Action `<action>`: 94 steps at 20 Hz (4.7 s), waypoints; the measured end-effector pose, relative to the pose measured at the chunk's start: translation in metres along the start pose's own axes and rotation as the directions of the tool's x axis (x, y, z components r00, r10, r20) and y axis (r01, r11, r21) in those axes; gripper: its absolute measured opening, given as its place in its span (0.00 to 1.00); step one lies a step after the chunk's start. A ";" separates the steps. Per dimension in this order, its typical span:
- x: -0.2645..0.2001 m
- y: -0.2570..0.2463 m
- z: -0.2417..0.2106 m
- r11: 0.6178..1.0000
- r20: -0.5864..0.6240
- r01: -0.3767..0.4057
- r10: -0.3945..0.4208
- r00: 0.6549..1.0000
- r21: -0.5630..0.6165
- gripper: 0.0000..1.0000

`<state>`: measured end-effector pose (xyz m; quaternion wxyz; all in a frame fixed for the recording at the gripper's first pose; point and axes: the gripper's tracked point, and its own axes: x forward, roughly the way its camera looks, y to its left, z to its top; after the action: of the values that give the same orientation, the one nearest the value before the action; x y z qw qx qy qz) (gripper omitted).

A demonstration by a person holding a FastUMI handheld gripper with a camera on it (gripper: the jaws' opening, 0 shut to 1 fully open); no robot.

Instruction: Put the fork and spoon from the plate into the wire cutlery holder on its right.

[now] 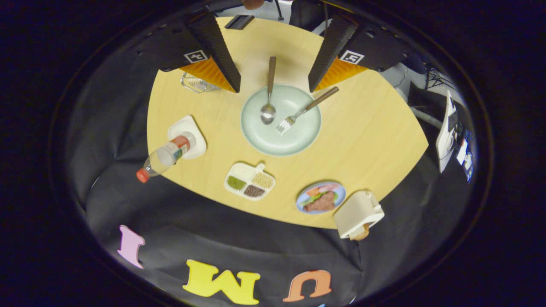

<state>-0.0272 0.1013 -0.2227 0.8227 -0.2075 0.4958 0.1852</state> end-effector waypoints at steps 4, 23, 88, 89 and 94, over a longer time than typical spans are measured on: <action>0.027 0.005 -0.016 0.999 -0.124 -0.026 0.030 0.992 0.040 0.96; 0.116 0.010 -0.074 0.971 -0.381 -0.016 0.109 0.918 0.238 0.11; 0.046 0.086 -0.006 0.843 -0.207 0.033 0.093 0.974 0.537 0.97; 0.055 0.094 -0.009 0.839 -0.218 0.040 0.095 0.971 0.543 0.97; 0.093 0.122 -0.016 0.814 -0.254 0.064 0.104 0.962 0.577 0.94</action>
<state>-0.0600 0.2054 -0.3319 0.7682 0.0346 0.6393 0.0035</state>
